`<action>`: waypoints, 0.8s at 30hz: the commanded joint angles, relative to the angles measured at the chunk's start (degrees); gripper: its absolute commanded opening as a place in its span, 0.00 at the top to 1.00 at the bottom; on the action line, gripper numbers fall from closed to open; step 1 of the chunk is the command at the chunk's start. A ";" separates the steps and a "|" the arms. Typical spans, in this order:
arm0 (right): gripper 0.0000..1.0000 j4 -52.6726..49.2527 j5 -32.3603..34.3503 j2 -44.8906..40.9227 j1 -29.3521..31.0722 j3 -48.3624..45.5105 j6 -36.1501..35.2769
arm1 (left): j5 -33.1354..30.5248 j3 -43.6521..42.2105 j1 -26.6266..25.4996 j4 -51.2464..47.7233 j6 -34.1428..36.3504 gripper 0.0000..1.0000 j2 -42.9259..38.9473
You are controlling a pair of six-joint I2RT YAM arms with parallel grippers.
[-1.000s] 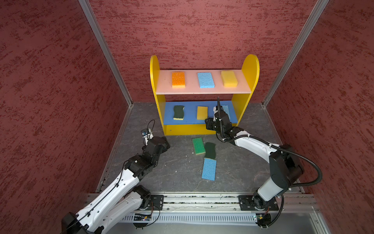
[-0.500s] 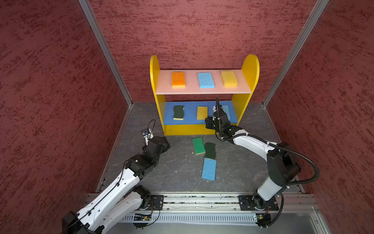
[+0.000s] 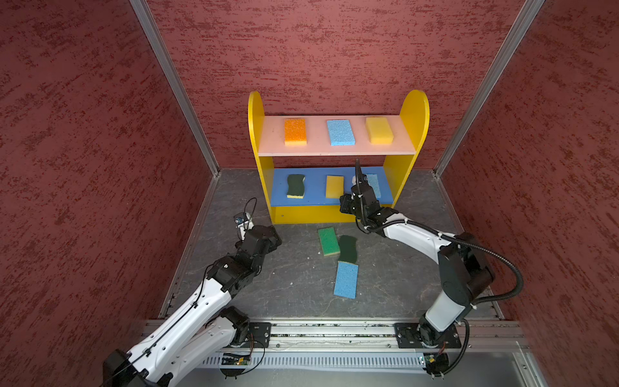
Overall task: Place and organize the cleaning sponges onto the shelf
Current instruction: 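Withdraw the right gripper from the shelf toward the robot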
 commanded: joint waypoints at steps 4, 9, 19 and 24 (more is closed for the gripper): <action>0.67 0.38 3.20 0.40 0.22 2.13 0.04 | 0.26 -0.10 0.46 -0.19 0.56 0.12 -0.12; 0.67 -0.24 3.05 1.53 0.24 3.55 -0.08 | 0.33 -0.28 0.48 -0.16 0.44 0.12 -0.15; 0.67 -1.25 3.30 1.79 0.24 3.95 -0.35 | 0.46 0.06 0.66 -0.14 0.65 0.12 -0.09; 0.67 -2.11 3.45 -0.98 0.31 1.67 -0.43 | 0.44 0.09 0.66 0.20 0.65 0.12 0.40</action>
